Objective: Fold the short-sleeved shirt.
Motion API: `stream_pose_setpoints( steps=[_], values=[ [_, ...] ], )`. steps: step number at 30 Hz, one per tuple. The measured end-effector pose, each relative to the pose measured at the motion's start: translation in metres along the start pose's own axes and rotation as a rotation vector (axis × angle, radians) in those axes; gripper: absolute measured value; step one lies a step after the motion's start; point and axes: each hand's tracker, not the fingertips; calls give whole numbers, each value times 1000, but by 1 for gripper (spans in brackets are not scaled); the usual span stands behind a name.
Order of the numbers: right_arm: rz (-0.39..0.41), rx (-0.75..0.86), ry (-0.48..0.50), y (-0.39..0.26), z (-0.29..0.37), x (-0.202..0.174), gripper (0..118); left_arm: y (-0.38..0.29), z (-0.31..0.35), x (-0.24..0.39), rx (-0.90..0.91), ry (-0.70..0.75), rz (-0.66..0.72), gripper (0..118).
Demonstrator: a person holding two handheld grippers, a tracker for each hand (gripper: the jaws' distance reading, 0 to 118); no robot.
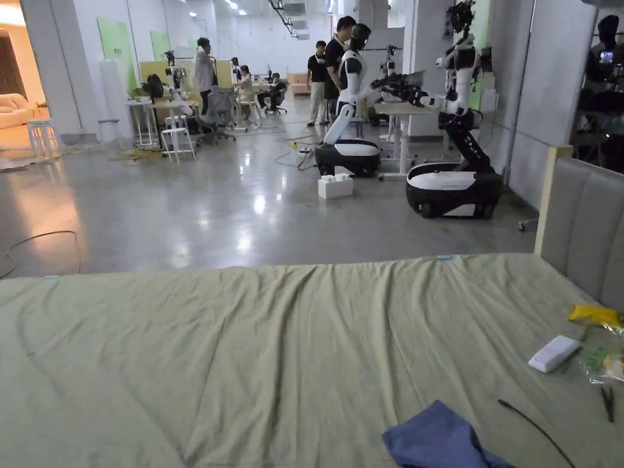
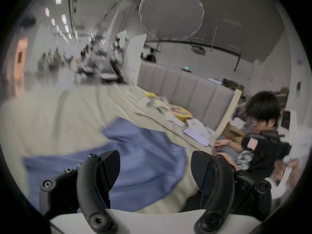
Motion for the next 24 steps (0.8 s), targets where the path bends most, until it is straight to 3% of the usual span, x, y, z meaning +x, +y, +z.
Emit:
stream_pose_setpoints(
  steps=[2, 9, 11, 15, 17, 20, 24],
  values=[
    [6, 49, 40, 13, -2, -8, 1, 12, 60, -10, 43, 182, -59, 87],
    [38, 126, 103, 38, -7, -39, 1, 13, 218, 0, 284, 550, -113, 83],
    [42, 134, 123, 39, -4, -45, 1, 4, 246, 15, 386, 662, -188, 72],
    [-29, 138, 187, 38, 5, -46, 1, -6, 277, 38, 348, 800, -259, 55],
    [-45, 144, 190, 38, 8, -44, 1, -13, 287, 45, 311, 759, -238, 12],
    [-35, 181, 182, 40, 15, -42, 1, -25, 295, 53, 309, 756, -186, 1],
    [-21, 192, 164, 42, 22, -40, 1, -26, 298, 61, 322, 776, -115, 0]
  ],
)
